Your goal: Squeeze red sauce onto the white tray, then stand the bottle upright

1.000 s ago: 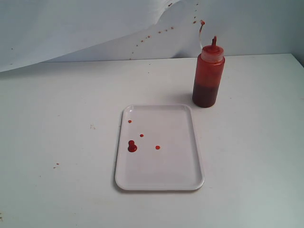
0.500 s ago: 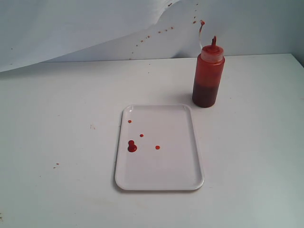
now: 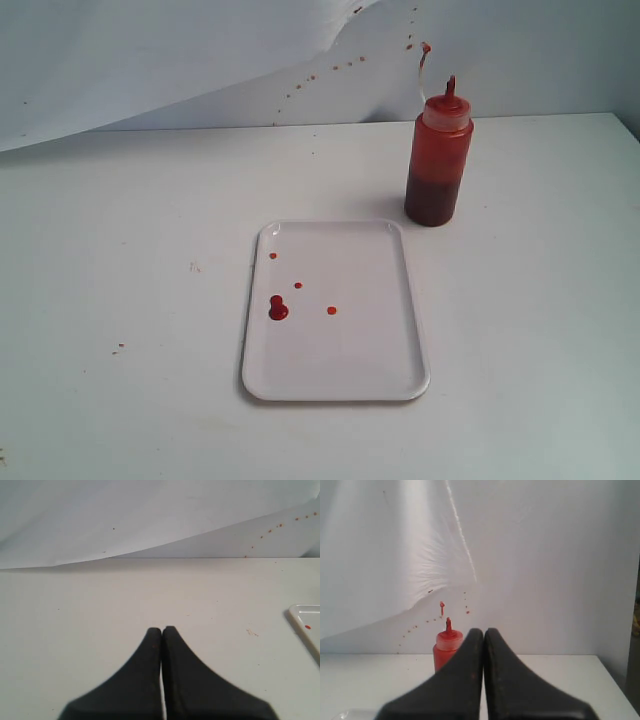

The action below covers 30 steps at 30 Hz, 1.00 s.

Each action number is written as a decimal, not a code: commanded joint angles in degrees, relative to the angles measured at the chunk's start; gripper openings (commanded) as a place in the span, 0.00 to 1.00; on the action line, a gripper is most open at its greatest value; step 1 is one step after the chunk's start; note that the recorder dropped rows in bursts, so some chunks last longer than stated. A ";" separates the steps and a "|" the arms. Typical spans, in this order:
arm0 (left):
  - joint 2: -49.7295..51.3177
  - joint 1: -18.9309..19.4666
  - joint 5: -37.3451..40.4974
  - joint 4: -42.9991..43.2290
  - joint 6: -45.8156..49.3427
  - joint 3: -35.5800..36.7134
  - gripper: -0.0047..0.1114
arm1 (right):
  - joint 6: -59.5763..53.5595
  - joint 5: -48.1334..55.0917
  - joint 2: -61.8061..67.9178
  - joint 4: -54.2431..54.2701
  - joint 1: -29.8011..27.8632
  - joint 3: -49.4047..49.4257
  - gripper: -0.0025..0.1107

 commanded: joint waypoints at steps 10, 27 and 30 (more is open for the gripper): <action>-0.22 0.19 -0.39 -0.02 0.02 0.27 0.04 | -4.80 2.91 -10.37 2.31 -2.42 11.17 0.02; -0.22 0.19 -0.39 -0.02 -0.23 0.27 0.04 | -6.65 13.55 -10.46 4.07 -2.95 13.15 0.02; -0.22 0.19 -0.39 -0.02 -0.23 0.27 0.04 | -6.65 15.84 -10.46 4.61 -2.95 13.15 0.02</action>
